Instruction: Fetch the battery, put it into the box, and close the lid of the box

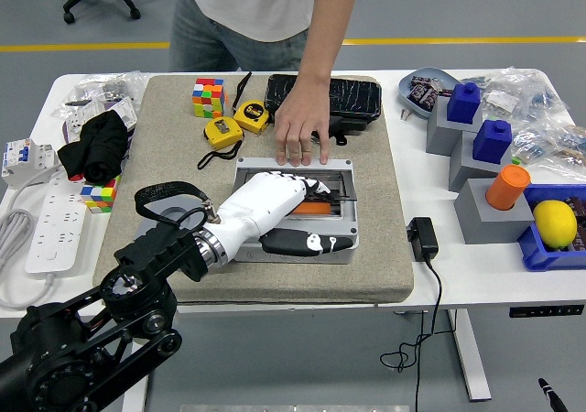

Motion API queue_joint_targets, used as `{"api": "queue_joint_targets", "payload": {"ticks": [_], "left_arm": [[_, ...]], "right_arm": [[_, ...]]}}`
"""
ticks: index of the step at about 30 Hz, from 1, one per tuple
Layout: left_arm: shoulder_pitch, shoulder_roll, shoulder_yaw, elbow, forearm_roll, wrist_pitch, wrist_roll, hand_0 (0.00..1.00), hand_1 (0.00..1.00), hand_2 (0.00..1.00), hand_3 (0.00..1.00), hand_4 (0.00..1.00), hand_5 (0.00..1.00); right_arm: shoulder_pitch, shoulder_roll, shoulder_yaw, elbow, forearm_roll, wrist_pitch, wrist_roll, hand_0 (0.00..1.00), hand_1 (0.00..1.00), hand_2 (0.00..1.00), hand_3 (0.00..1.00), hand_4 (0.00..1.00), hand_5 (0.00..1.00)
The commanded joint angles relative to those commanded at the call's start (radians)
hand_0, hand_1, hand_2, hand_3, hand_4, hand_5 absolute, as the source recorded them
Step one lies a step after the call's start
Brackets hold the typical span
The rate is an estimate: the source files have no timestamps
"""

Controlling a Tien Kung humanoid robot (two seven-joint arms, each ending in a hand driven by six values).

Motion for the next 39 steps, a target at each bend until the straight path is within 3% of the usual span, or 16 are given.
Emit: {"api": "queue_joint_targets", "payload": {"ticks": [14,21,26,27,32,33,34,38,39], "left_arm": [[0.007,-0.001,0.026,0.002,-0.009,-0.002,-0.004,0.72,0.726,0.726,0.727,0.998,0.998],[-0.001,-0.008,-0.037,-0.007,0.01,0.035,-0.029,0.718,0.734,0.725,0.726,0.998,0.998],[0.016,-0.031,-0.131,0.018,-0.036,0.125,-0.116,0.718,0.734,0.725,0.726,0.998,0.998],[0.024,-0.041,-0.16,0.029,-0.067,0.142,-0.144,0.778,0.785,0.762,0.756,0.998,0.998],[0.07,-0.085,-0.314,0.068,-0.237,0.195,-0.246,0.778,0.785,0.762,0.756,0.998,0.998],[0.077,-0.089,-0.334,0.073,-0.275,0.204,-0.267,0.907,0.892,0.837,0.809,0.998,0.998],[0.083,-0.093,-0.357,0.078,-0.314,0.215,-0.298,0.907,0.892,0.837,0.809,0.998,0.998],[0.127,-0.115,-0.449,0.083,-0.483,0.197,-0.42,0.907,0.892,0.837,0.809,0.998,0.998],[0.137,-0.12,-0.47,0.082,-0.522,0.183,-0.438,0.977,0.985,0.925,0.875,0.998,0.998]], "right_arm": [[-0.003,0.0,0.002,0.0,-0.004,0.0,-0.001,0.813,0.719,0.73,0.773,0.998,0.98],[0.0,0.0,0.006,0.0,-0.006,0.0,-0.001,0.813,0.719,0.73,0.773,0.998,0.978],[0.0,0.001,0.01,0.0,-0.008,0.0,-0.002,0.813,0.719,0.73,0.773,0.998,0.978],[-0.001,0.002,0.011,0.0,-0.009,0.0,-0.002,0.813,0.719,0.73,0.773,0.998,0.979],[-0.002,0.005,0.009,0.0,-0.005,0.0,-0.002,0.813,0.719,0.73,0.773,0.998,0.979],[-0.003,0.005,0.009,0.0,-0.006,0.0,-0.002,0.813,0.719,0.73,0.773,0.998,0.979],[-0.004,0.006,0.01,0.0,-0.007,0.0,-0.002,0.813,0.719,0.73,0.773,0.998,0.979],[-0.004,0.008,0.011,0.0,-0.006,0.0,-0.002,0.813,0.719,0.73,0.773,0.998,0.979],[-0.004,0.008,0.011,0.0,-0.005,-0.001,-0.002,0.812,0.719,0.73,0.773,0.998,0.978]]}}
